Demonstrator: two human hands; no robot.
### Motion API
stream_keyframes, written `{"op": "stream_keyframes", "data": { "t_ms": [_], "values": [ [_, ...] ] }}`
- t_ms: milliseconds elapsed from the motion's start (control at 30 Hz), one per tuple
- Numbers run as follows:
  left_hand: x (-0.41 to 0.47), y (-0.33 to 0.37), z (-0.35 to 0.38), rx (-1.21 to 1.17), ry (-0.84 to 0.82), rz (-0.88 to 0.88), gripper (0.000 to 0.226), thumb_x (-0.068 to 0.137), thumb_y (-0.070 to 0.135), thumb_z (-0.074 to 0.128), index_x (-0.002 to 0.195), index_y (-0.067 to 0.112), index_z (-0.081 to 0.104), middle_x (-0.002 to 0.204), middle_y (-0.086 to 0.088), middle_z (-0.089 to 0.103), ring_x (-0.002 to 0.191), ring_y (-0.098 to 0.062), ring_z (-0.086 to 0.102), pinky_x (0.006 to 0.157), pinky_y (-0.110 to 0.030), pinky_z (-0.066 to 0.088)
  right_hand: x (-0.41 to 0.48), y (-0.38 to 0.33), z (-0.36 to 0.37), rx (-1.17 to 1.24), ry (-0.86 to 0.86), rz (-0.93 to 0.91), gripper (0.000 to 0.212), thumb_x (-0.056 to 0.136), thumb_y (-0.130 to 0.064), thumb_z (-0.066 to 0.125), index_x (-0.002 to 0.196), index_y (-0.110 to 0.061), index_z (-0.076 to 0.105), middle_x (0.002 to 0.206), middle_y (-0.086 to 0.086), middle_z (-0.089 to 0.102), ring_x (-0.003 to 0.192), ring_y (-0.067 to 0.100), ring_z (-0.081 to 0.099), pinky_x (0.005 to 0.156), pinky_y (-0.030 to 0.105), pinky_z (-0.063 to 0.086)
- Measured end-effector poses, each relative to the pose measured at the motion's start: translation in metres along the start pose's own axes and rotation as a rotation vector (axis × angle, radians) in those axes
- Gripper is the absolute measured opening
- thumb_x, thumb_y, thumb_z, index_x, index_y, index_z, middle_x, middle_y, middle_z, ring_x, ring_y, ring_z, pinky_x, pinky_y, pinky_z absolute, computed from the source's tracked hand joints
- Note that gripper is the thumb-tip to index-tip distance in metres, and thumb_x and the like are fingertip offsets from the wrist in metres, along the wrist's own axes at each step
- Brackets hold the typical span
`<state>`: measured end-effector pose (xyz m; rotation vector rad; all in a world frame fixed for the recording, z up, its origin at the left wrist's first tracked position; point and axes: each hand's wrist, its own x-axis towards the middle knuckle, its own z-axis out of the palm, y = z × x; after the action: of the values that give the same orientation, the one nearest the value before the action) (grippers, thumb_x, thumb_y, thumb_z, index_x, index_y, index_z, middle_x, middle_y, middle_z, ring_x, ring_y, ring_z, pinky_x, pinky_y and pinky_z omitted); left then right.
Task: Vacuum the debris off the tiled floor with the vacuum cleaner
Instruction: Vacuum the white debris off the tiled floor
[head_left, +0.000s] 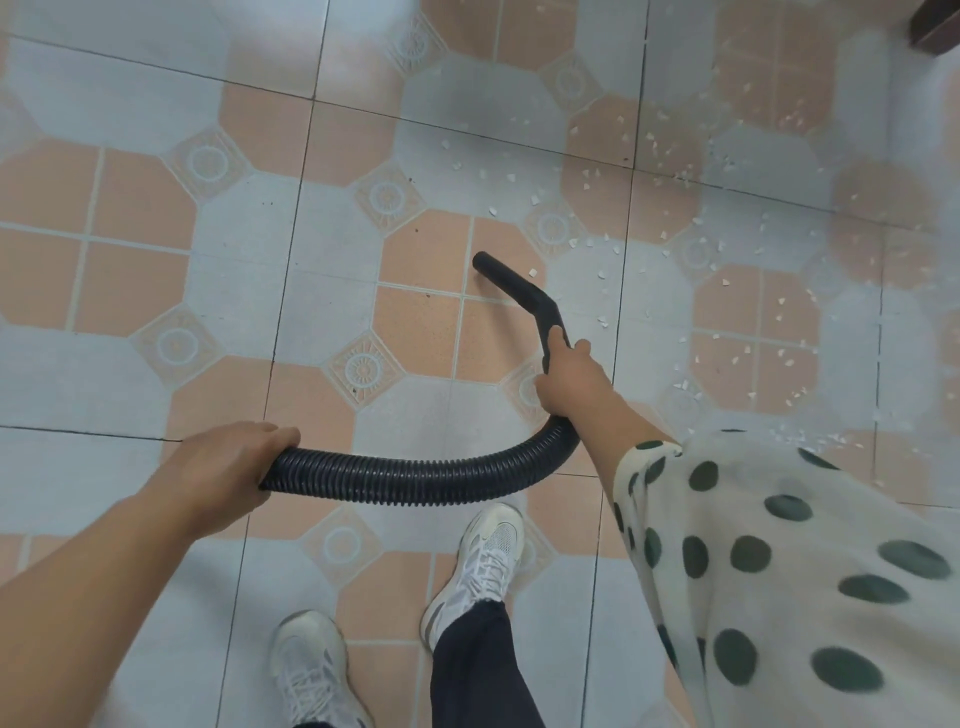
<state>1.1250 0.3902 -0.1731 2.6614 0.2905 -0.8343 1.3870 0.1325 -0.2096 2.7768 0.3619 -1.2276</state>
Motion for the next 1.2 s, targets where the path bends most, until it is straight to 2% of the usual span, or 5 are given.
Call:
{"op": "stream_keyframes", "data": {
  "t_ms": [200,400,733,1067,1200],
  "values": [
    [0.008,0.017,-0.005,0.032,-0.032,0.039,0.030,0.073,0.012,0.063,0.077,0.032,0.040,0.068,0.009,0.048,0.066,-0.013,0.050,0.048,-0.026,0.034,-0.013,0.028,0.008,0.018,-0.038,0.034,0.080,0.096,-0.016,0.052,0.157,-0.019,0.000,0.141,0.018,0.030,0.115,0.038,0.054,0.089,0.040,0.047],
    [0.025,0.054,-0.008,0.056,-0.037,0.121,0.021,0.075,0.012,0.061,0.082,0.027,0.048,0.071,0.009,0.051,0.067,-0.015,0.050,0.047,-0.026,0.032,-0.022,0.083,0.016,0.107,-0.008,0.234,0.076,0.097,-0.014,0.049,0.157,-0.020,0.001,0.141,0.017,0.029,0.111,0.037,0.055,0.081,0.038,0.046],
    [0.035,0.070,-0.008,0.096,-0.073,0.133,0.025,0.073,0.011,0.060,0.079,0.029,0.045,0.071,0.009,0.050,0.067,-0.015,0.049,0.048,-0.027,0.033,-0.028,0.102,0.024,0.135,-0.048,0.133,0.075,0.099,-0.017,0.048,0.157,-0.020,0.000,0.142,0.018,0.029,0.111,0.037,0.055,0.084,0.039,0.046],
    [0.043,0.112,-0.005,0.167,-0.103,0.264,0.026,0.074,0.016,0.062,0.082,0.031,0.043,0.074,0.010,0.049,0.071,-0.014,0.047,0.051,-0.027,0.029,-0.067,0.165,0.061,0.267,-0.019,0.388,0.078,0.096,-0.013,0.048,0.157,-0.019,-0.001,0.142,0.018,0.028,0.112,0.037,0.055,0.084,0.039,0.048],
    [0.045,0.124,0.004,0.178,-0.117,0.283,0.025,0.077,0.015,0.061,0.083,0.030,0.042,0.077,0.009,0.053,0.072,-0.014,0.051,0.052,-0.026,0.031,-0.065,0.175,0.068,0.281,0.022,0.394,0.078,0.097,-0.013,0.050,0.157,-0.019,0.000,0.143,0.018,0.028,0.112,0.037,0.055,0.079,0.037,0.046]
  ]
}}
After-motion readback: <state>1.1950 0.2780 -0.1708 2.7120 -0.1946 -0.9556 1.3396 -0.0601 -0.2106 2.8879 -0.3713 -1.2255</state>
